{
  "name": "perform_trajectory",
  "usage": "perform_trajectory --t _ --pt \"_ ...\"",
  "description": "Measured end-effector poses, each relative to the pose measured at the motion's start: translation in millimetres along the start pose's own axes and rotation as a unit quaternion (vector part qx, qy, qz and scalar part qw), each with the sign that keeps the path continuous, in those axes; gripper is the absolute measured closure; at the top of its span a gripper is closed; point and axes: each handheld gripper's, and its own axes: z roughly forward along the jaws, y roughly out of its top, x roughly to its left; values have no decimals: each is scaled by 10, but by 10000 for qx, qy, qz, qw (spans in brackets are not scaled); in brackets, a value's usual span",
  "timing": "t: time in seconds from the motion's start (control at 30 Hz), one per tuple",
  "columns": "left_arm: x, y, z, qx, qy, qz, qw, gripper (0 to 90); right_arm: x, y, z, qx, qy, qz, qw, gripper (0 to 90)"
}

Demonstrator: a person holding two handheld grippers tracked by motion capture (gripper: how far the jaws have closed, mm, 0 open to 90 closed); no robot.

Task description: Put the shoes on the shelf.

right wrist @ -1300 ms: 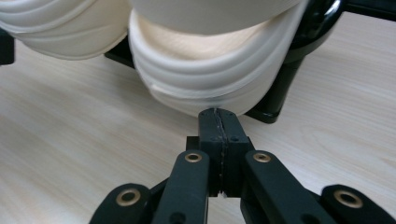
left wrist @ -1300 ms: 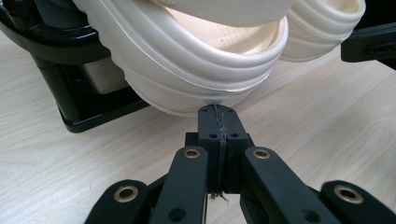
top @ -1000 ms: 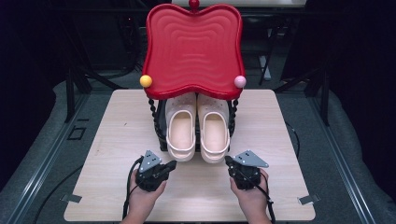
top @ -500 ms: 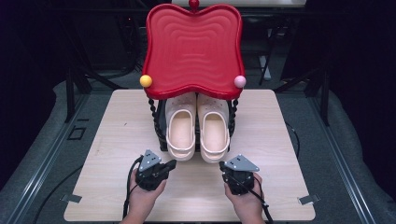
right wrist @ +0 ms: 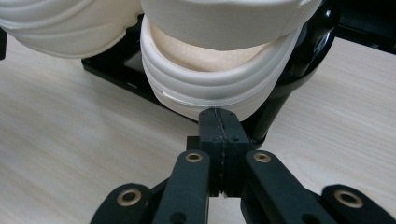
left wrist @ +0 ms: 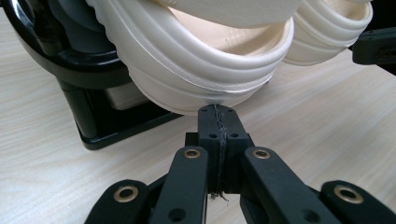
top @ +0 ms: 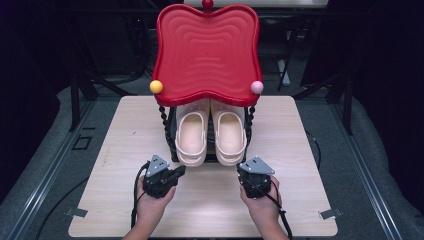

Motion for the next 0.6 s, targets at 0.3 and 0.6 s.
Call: perform_trajectory --t 0.3,0.6 --pt "83 143 93 -75 114 -58 9999 900 1 152 92 -142 -41 -15 9999 900" --pt "125 285 209 -44 209 -71 9997 900 -9 258 242 -254 -70 69 9996 900"
